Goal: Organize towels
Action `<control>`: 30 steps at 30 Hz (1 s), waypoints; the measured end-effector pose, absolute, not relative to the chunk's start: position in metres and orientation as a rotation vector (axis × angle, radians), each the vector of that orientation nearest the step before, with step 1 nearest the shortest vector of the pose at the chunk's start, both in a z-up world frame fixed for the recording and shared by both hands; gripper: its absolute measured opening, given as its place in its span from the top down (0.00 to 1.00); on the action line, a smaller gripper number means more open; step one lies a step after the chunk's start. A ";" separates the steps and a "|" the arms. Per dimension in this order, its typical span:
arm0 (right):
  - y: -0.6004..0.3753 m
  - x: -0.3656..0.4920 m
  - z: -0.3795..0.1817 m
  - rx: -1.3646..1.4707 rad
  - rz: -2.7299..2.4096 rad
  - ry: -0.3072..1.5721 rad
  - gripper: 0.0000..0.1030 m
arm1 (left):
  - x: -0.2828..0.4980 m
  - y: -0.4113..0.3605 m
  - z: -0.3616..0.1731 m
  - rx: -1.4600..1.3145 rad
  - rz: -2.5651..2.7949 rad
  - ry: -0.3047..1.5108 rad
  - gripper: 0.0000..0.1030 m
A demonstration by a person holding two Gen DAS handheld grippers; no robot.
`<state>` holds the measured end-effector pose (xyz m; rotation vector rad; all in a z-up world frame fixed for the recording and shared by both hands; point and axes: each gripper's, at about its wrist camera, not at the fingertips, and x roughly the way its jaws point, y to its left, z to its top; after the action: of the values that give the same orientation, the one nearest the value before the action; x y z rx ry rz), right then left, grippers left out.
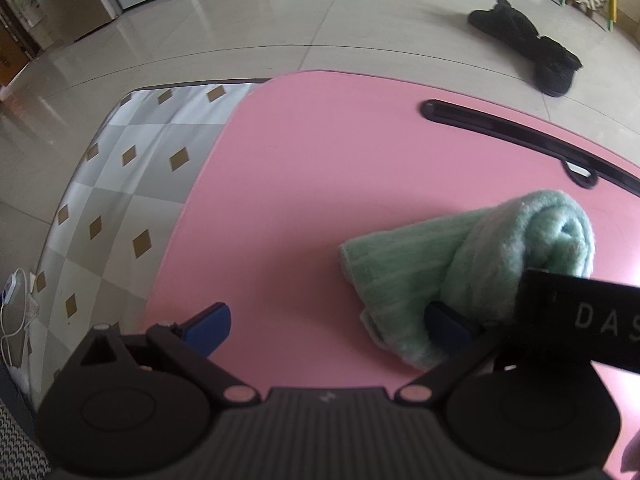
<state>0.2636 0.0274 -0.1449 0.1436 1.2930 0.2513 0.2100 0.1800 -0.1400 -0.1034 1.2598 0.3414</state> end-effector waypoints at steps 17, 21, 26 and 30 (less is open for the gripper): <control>0.077 0.269 -0.146 0.103 0.327 1.262 0.17 | 0.203 0.230 -0.140 -0.174 0.461 1.252 0.00; 0.088 0.268 -0.146 0.091 0.348 1.252 0.17 | 0.201 0.239 -0.140 -0.187 0.475 1.249 0.00; 0.097 0.268 -0.147 0.084 0.362 1.244 0.17 | 0.200 0.246 -0.139 -0.192 0.505 1.242 0.00; 0.105 0.270 -0.147 0.087 0.369 1.236 0.17 | 0.201 0.250 -0.138 -0.170 0.536 1.225 0.00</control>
<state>0.2696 0.1049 -0.1470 0.0870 1.2364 0.3686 0.2012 0.2496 -0.1383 -0.1696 1.2248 0.5355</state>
